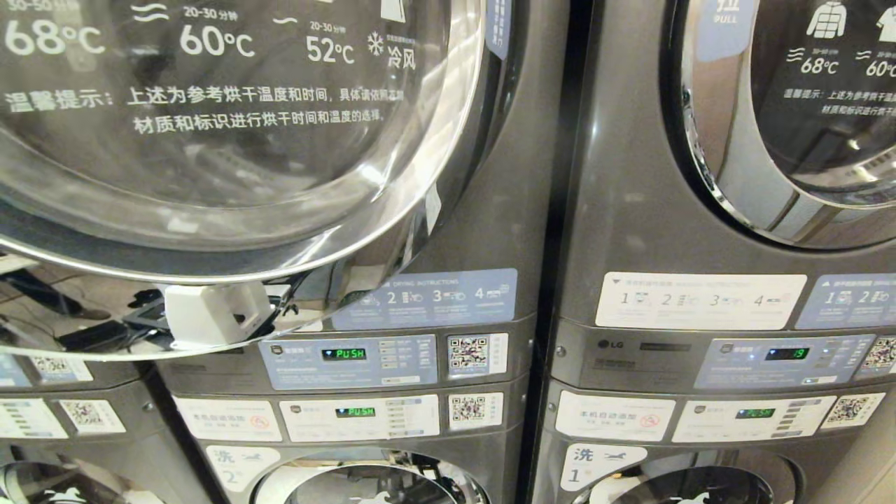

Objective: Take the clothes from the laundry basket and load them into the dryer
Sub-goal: Open the dryer

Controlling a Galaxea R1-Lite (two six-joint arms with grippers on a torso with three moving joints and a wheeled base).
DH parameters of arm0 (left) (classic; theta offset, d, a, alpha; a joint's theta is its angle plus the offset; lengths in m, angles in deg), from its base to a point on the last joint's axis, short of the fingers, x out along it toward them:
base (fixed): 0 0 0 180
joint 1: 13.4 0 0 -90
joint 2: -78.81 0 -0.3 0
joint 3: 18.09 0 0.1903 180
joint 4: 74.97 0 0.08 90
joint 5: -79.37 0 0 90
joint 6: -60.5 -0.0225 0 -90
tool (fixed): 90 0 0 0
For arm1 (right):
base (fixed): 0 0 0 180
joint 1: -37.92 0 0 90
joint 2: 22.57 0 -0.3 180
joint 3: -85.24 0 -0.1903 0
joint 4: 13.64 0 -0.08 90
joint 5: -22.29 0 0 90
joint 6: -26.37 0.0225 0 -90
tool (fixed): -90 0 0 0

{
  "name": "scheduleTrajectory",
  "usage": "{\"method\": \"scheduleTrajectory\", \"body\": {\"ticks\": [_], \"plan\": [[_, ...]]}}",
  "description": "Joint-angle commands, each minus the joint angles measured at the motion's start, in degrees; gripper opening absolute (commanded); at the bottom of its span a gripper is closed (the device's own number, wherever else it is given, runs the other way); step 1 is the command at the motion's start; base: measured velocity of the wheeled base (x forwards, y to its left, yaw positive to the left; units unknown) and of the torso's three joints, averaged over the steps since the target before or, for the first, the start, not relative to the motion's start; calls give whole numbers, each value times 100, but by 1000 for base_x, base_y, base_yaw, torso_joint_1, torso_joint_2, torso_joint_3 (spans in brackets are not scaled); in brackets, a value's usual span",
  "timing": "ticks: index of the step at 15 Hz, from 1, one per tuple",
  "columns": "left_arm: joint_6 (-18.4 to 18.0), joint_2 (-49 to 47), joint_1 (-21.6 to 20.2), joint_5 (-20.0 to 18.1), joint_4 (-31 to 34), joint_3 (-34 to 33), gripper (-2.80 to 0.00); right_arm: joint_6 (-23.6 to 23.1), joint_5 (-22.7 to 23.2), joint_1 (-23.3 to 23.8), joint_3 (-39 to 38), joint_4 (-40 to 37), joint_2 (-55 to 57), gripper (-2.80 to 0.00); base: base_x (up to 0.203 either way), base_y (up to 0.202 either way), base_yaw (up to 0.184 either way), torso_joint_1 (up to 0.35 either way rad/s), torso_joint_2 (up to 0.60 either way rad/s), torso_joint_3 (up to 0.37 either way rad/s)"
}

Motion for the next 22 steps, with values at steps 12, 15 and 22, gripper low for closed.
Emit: {"method": "scheduleTrajectory", "body": {"ticks": [12, 15, 22], "plan": [[-427, -87, -6, 83, -104, 902, -280, 35, -2, 0, -8, 11, 2, -280, 0, 0, 0, 0, 0, 72], [-245, -1205, 43, 454, -252, 2258, -280, 35, -2, 0, -8, 12, -5, -280, 0, 0, 0, 0, 0, 0], [829, -4241, 151, 1634, -1833, 3673, -280, 35, -2, 0, -8, 12, 1, -280, 0, 0, 0, 0, 0, 0]]}}
